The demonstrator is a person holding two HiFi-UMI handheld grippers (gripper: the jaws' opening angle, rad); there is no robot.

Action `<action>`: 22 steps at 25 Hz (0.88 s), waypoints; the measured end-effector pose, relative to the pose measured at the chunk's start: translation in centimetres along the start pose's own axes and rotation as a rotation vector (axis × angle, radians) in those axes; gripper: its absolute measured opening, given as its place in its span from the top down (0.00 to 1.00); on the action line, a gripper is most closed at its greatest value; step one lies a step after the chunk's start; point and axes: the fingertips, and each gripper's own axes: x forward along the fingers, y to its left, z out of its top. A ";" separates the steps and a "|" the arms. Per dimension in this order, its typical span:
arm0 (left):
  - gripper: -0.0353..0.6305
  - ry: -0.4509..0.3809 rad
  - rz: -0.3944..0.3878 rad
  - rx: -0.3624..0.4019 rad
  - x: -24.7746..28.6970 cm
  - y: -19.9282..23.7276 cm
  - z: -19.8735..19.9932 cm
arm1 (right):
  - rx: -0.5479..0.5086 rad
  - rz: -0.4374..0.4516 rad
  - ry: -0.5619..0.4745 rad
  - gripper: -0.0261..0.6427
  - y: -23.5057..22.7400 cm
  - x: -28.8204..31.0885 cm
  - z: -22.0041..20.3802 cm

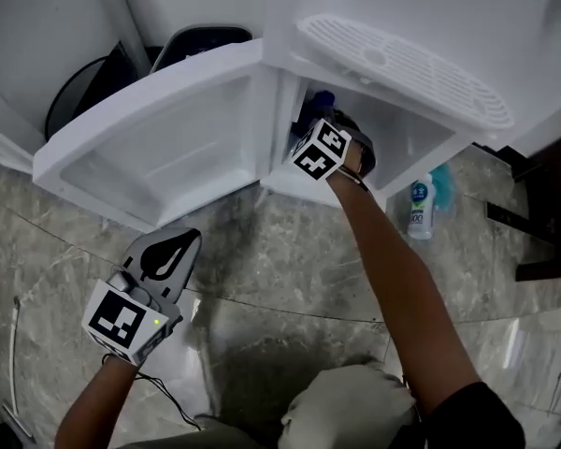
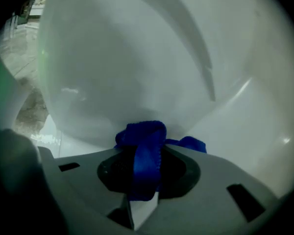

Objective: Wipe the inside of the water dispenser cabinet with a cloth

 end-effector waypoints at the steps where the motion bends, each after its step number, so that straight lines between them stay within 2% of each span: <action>1: 0.94 0.003 0.000 -0.001 -0.1 -0.1 -0.1 | 0.006 -0.006 0.003 0.84 -0.5 0.3 0.0; 6: 0.94 0.025 -0.001 -0.001 -0.2 -0.5 -0.7 | 0.008 -0.006 -0.029 0.84 0.3 -0.6 0.2; 12: 0.94 0.029 -0.023 -0.025 0.6 -0.9 -1.0 | -0.052 -0.004 -0.057 0.84 1.6 -1.4 0.3; 19: 0.94 0.048 -0.041 -0.030 -0.1 -1.1 -1.2 | 0.044 -0.032 -0.003 0.84 -1.2 1.1 0.3; 22: 0.94 0.049 -0.040 -0.033 -0.4 -1.1 -1.3 | 0.120 -0.046 -0.061 0.84 -0.8 0.0 0.2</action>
